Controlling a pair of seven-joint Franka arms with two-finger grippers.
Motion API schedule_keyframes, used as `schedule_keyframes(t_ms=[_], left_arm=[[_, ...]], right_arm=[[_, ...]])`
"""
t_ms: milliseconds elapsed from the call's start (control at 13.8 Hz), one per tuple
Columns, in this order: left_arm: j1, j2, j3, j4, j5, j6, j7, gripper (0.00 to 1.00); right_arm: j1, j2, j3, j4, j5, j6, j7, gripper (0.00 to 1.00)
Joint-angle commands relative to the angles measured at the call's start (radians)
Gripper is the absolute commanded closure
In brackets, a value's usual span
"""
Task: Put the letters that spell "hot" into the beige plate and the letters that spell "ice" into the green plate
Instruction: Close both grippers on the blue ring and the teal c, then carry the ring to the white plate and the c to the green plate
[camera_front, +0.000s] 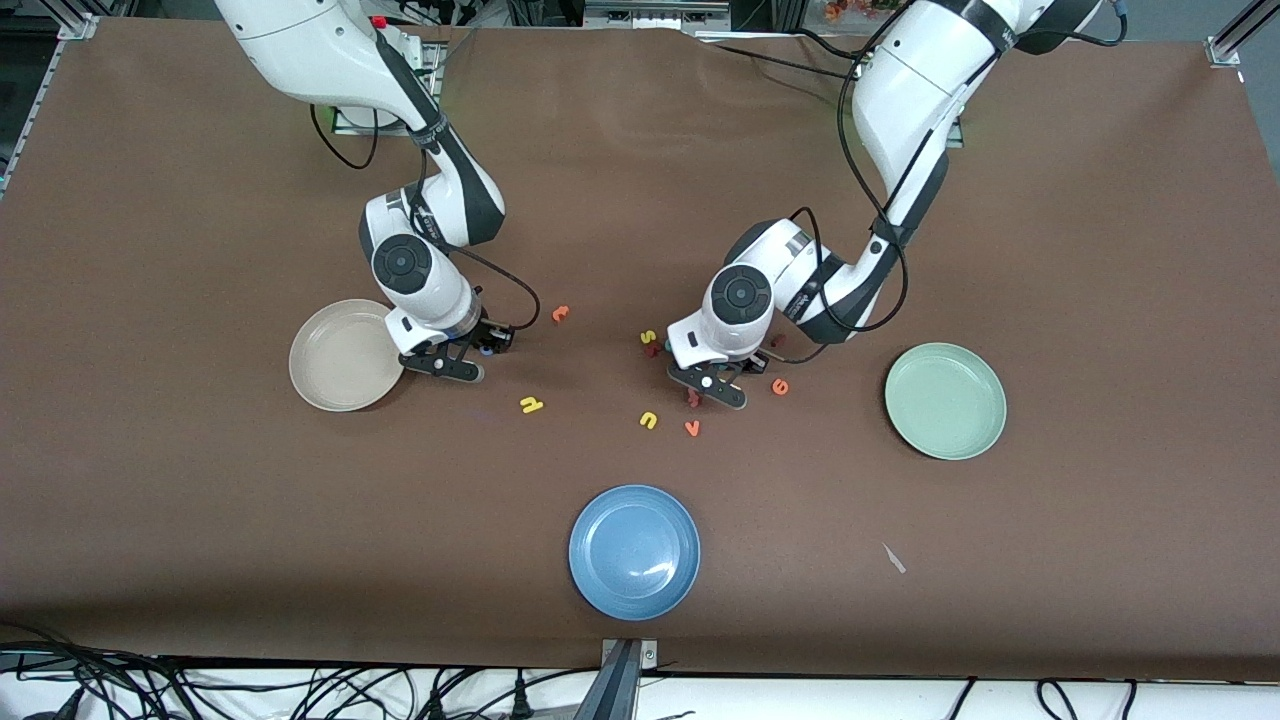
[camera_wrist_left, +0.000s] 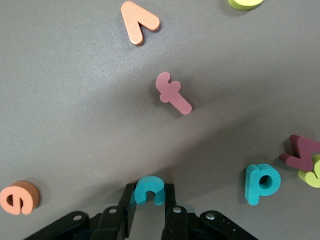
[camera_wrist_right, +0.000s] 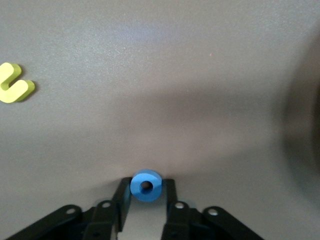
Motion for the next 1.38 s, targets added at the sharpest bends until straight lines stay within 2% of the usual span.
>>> schedule_keyframes(t_ms=[0,72,217,362,507,652,797,1014,1086,1159,1231,1304], left_arm=[[0.009,-0.094,0.001,-0.014,0.037,-0.094,0.004,1.0],[0.033,-0.131,0.001,-0.003,0.037,-0.153,0.017,1.0],[0.113,-0.178,-0.001,0.0,0.032,-0.246,0.171,1.0],[0.181,-0.203,0.001,-0.012,0.037,-0.33,0.262,1.0],[0.239,-0.206,0.002,-0.019,0.037,-0.378,0.264,1.0],[0.303,-0.193,0.005,-0.031,0.06,-0.381,0.267,1.0],[0.35,-0.159,0.002,-0.031,0.147,-0.375,0.268,1.0],[0.411,-0.119,0.001,-0.032,0.246,-0.334,0.268,1.0],[0.422,-0.102,0.001,-0.032,0.246,-0.315,0.27,0.93],[0.422,-0.096,0.001,-0.032,0.246,-0.31,0.27,0.69],[0.42,-0.097,-0.001,-0.032,0.246,-0.312,0.27,0.01],[0.411,-0.1,-0.004,-0.031,0.246,-0.315,0.28,0.0]], right_arm=[[0.0,0.018,0.001,0.018,0.013,0.005,-0.01,0.73],[-0.001,0.018,0.001,0.018,0.015,0.005,-0.01,0.75],[-0.001,0.016,0.001,0.041,0.015,-0.008,-0.016,0.78],[-0.007,0.015,-0.002,0.119,0.013,-0.141,-0.022,0.79],[-0.017,-0.016,-0.027,0.159,0.01,-0.27,-0.111,0.79],[-0.02,-0.066,-0.106,0.146,0.012,-0.333,-0.296,0.79],[-0.02,-0.105,-0.177,0.124,0.015,-0.382,-0.434,0.79],[-0.02,-0.134,-0.275,0.063,0.016,-0.369,-0.62,0.79],[-0.02,-0.137,-0.3,0.037,0.018,-0.346,-0.645,0.77],[-0.02,-0.145,-0.315,0.002,0.018,-0.302,-0.653,0.75],[-0.02,-0.148,-0.329,-0.044,0.019,-0.238,-0.665,0.66],[-0.021,-0.149,-0.335,-0.089,0.034,-0.17,-0.671,0.56]])
